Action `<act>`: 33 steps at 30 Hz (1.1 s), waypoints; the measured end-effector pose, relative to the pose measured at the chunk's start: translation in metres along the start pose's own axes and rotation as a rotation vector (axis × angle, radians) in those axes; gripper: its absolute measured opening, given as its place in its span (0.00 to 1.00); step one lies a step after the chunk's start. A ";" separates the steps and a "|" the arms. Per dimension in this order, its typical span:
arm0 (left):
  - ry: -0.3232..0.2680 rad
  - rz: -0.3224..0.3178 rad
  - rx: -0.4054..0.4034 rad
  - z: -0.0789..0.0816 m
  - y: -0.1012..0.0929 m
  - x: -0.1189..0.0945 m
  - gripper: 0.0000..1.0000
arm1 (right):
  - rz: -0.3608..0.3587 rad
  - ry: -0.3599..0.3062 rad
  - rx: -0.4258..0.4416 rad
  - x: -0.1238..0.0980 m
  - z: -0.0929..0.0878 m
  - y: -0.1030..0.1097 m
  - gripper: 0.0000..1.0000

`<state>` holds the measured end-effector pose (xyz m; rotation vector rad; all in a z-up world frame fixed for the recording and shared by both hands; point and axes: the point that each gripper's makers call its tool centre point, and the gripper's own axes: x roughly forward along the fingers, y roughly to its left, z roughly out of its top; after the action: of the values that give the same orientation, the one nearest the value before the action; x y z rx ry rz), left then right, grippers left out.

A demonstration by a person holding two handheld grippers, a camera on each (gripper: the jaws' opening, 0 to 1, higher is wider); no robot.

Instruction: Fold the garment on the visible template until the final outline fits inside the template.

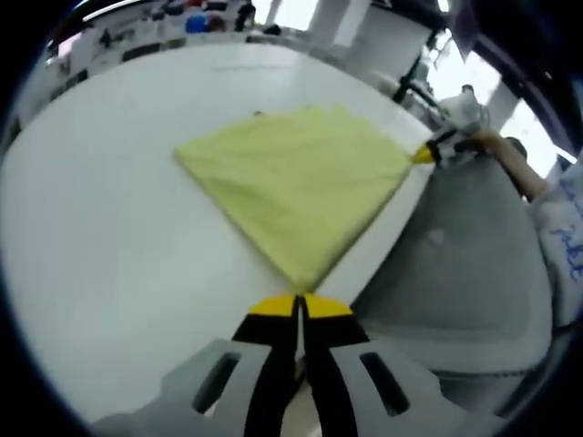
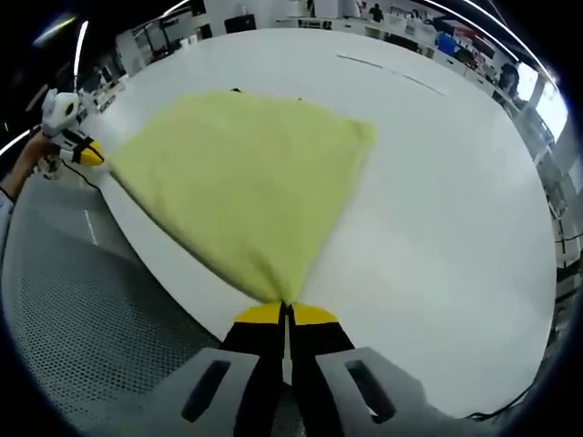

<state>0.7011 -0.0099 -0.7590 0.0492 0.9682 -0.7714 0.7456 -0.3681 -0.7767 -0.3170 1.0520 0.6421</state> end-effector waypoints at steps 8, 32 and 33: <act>-0.121 0.038 -0.018 0.029 0.003 -0.012 0.00 | 0.001 0.003 0.006 0.000 -0.001 0.002 0.02; 0.058 0.052 0.046 0.000 0.004 0.019 0.00 | -0.005 0.000 0.003 0.000 0.000 0.003 0.02; 0.072 0.062 0.061 -0.001 0.006 0.020 0.00 | -0.005 -0.003 0.003 0.000 0.000 0.003 0.02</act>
<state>0.7104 -0.0164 -0.7771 0.1608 1.0065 -0.7458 0.7433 -0.3657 -0.7768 -0.3158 1.0489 0.6361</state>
